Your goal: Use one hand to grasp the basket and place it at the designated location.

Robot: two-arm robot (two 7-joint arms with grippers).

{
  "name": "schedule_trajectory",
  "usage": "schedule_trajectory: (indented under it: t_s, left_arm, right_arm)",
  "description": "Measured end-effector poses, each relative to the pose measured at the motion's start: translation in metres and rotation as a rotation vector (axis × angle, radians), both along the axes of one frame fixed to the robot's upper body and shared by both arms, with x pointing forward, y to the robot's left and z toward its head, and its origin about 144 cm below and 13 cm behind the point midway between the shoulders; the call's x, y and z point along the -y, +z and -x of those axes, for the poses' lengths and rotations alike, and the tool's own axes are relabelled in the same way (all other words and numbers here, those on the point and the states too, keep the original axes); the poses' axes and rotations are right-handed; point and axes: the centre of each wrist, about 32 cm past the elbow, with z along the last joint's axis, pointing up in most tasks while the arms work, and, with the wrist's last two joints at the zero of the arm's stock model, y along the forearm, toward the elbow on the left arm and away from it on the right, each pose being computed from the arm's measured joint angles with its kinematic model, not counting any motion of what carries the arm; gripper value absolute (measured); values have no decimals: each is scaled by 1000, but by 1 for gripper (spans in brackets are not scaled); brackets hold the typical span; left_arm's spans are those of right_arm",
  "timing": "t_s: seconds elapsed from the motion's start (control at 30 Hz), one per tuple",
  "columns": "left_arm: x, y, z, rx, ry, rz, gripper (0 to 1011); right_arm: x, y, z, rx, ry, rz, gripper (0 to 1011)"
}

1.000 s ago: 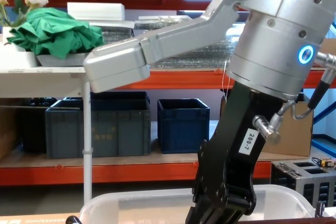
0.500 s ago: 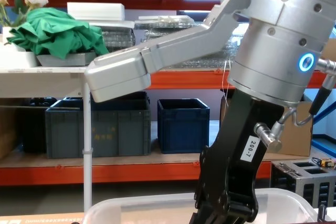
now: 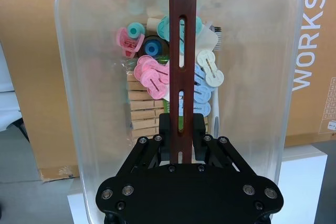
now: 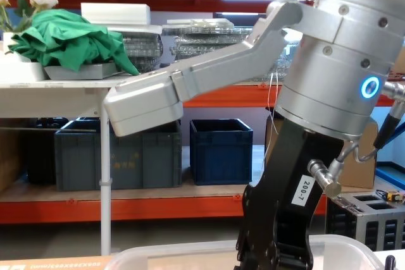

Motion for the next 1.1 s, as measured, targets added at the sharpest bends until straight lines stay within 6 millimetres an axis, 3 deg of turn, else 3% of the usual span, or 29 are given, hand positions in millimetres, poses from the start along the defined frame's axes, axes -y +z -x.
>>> schedule_trajectory:
  t_s: [0.9, 1.1]
  left_arm:
    - [0, 0, 0, 0, 0, 0, 0]
    - [0, 0, 0, 0, 0, 0, 0]
  right_arm:
    - [2, -10, 5, 12, -18, 1, 234]
    - [2, -10, 5, 12, -21, 5, 373]
